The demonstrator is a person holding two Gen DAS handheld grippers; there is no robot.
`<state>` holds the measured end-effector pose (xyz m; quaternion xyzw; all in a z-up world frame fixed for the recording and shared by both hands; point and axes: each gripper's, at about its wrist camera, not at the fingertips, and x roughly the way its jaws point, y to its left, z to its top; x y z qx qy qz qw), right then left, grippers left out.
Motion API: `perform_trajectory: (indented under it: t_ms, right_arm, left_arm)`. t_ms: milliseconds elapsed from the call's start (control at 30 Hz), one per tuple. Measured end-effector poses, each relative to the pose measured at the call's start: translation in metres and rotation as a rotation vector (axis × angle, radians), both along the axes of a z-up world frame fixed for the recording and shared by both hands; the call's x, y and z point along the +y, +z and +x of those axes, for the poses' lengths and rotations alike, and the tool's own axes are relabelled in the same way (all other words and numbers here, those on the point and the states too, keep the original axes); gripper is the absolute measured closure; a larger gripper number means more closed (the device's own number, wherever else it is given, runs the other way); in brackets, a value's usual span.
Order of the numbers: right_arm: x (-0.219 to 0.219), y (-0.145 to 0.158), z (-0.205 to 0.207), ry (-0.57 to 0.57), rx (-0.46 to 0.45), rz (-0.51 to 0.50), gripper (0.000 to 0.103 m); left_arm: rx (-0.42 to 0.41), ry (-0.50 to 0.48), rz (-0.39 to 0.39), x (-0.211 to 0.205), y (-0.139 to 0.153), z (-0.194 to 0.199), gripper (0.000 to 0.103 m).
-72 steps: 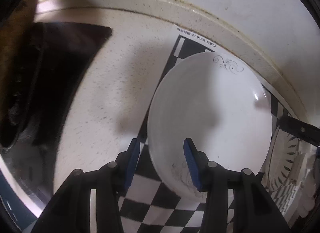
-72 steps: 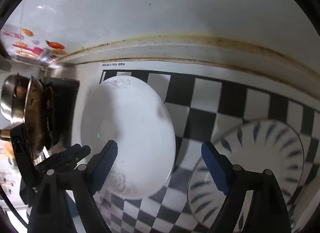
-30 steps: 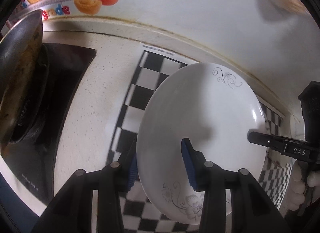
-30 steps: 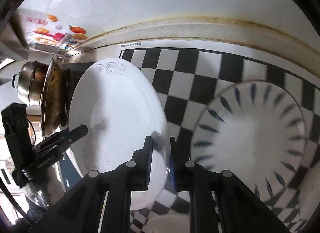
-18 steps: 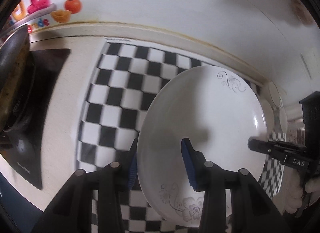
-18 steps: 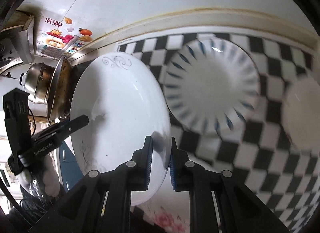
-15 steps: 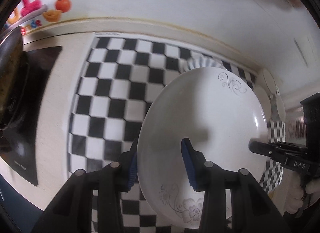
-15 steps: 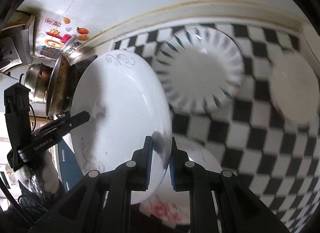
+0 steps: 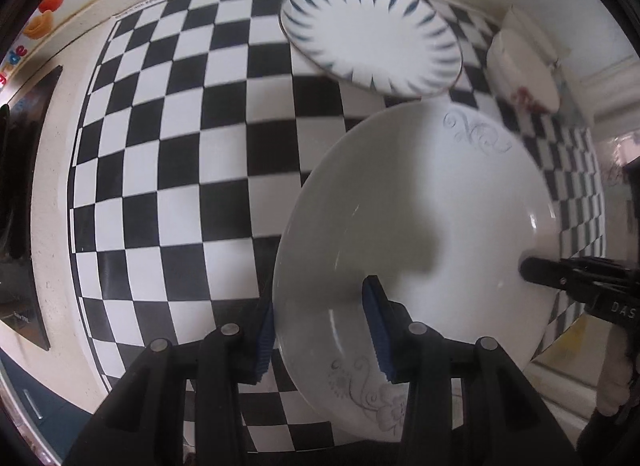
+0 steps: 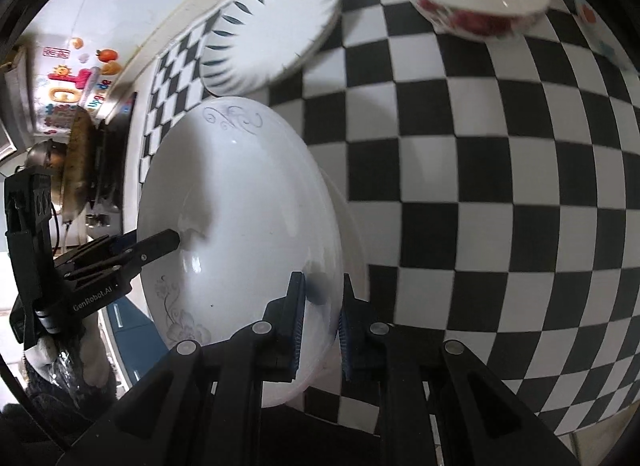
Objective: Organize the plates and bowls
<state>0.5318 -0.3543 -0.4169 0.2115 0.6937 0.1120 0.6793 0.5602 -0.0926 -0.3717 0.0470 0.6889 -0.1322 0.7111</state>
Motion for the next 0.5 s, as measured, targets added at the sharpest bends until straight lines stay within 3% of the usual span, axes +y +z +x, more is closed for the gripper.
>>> perform_trajectory:
  t_ms: [233, 500]
  right_arm:
    - [0.009, -0.01, -0.009, 0.043, 0.016, -0.046, 0.086]
    - [0.017, -0.008, 0.001, 0.056, 0.036, -0.09, 0.087]
  left_arm:
    - [0.016, -0.026, 0.09, -0.009, -0.01, -0.005, 0.065]
    - [0.017, -0.04, 0.132, -0.019, -0.011, -0.004, 0.065]
